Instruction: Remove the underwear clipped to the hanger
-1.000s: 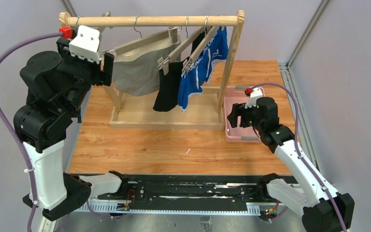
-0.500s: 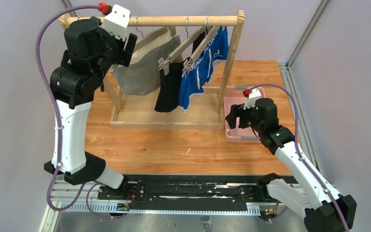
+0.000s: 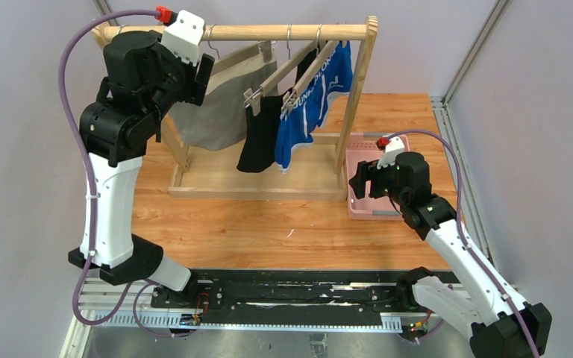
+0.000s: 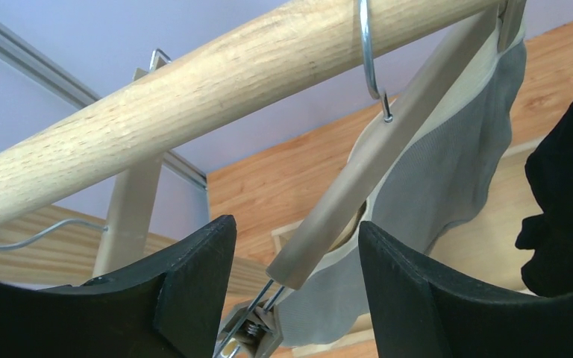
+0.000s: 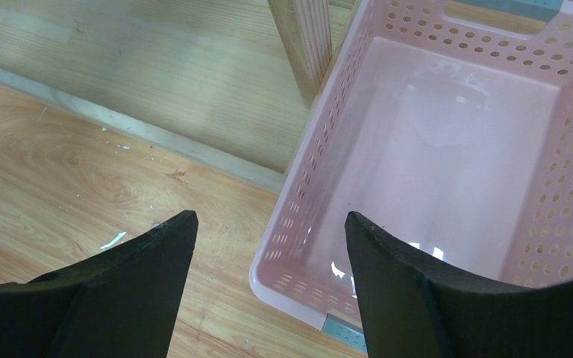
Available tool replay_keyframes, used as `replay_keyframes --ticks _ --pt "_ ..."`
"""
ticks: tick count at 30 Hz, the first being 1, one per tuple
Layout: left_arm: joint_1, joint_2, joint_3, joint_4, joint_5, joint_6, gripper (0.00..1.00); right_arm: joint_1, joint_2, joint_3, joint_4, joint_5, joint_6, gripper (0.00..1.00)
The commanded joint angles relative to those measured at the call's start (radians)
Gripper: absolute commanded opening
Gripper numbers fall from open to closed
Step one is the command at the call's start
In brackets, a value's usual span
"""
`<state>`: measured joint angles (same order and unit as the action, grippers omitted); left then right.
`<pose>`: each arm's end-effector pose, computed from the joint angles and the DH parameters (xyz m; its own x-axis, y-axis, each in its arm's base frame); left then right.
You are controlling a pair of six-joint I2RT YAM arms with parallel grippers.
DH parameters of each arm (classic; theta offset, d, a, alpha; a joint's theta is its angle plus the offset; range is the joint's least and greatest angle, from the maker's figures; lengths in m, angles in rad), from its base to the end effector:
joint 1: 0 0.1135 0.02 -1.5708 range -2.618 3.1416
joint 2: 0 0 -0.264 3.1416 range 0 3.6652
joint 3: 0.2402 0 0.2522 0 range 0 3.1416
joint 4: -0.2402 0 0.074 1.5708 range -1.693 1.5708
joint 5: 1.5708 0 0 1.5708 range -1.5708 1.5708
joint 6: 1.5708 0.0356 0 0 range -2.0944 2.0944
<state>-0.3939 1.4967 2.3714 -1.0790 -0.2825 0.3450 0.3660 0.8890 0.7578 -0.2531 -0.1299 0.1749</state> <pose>0.2046 -0.0743 0.5813 -0.1369 0.4086 -0.9024 0.1730 0.9068 0.3844 0.1904 0.0779 0.3049 -0.4260 0.0215 -0.9045 -0.3989 0.8928 0.2091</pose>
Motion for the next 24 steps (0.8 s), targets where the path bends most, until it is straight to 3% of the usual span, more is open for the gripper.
replay_keyframes --ticks 1,9,13,24 --pt "0.005 -0.011 -0.019 0.008 0.025 -0.016 0.69 0.018 0.003 -0.01 0.007 0.015 -0.011 0.75" --pt "0.006 -0.01 -0.051 0.023 0.038 -0.022 0.65 0.018 0.001 -0.013 0.007 0.02 -0.011 0.75" --pt "0.005 -0.01 -0.057 0.037 0.049 -0.027 0.49 0.019 0.006 -0.014 0.006 0.026 -0.011 0.75" --pt "0.005 -0.031 -0.126 0.074 0.066 -0.047 0.48 0.021 0.009 -0.015 0.006 0.026 -0.012 0.75"
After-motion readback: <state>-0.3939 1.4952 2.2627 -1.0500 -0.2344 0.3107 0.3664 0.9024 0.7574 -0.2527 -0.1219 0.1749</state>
